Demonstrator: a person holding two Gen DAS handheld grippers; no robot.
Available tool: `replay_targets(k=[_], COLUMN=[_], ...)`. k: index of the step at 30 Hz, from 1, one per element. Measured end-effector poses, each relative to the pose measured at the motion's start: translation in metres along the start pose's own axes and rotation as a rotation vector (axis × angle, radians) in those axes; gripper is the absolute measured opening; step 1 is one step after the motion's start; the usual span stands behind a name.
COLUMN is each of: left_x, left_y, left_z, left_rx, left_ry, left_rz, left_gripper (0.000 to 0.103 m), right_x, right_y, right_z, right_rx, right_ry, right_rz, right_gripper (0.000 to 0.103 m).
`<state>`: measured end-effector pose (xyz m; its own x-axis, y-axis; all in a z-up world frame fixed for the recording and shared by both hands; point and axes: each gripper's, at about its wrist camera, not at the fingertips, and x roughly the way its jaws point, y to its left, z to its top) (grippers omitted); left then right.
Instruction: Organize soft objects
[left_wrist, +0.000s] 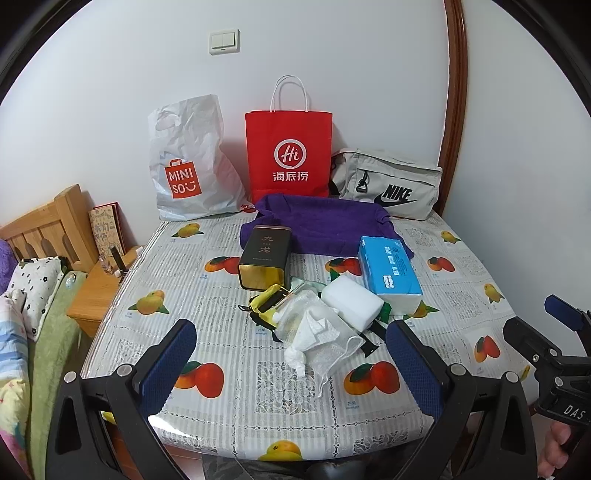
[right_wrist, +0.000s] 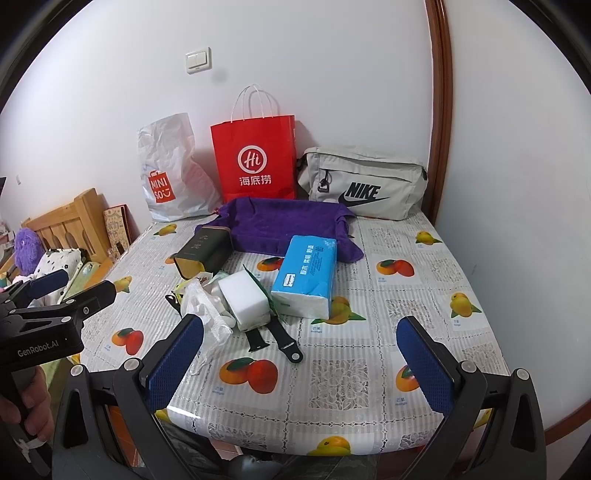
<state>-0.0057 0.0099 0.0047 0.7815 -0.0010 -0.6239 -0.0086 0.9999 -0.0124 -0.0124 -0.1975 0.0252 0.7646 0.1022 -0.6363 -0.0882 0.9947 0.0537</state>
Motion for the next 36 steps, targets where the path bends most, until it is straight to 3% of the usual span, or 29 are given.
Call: replay_targets(k=[30, 36], left_x=[-0.0002, 0.0021], left_y=[0.0039, 0.0023], left_z=[-0.0014, -0.0016], left_rx=[-0.009, -0.011], left_ry=[0.001, 0.013], left_rz=[0.002, -0.052], left_gripper=[0.103, 0.103], right_x=[0.0002, 0.0009], right_y=[0.0014, 0.001], right_z=[-0.0011, -0.001], right_rx=[0.001, 0.002], right_ry=[0.003, 0.001], right_rz=[0.0, 0.007], right_gripper=[0.103, 0.103])
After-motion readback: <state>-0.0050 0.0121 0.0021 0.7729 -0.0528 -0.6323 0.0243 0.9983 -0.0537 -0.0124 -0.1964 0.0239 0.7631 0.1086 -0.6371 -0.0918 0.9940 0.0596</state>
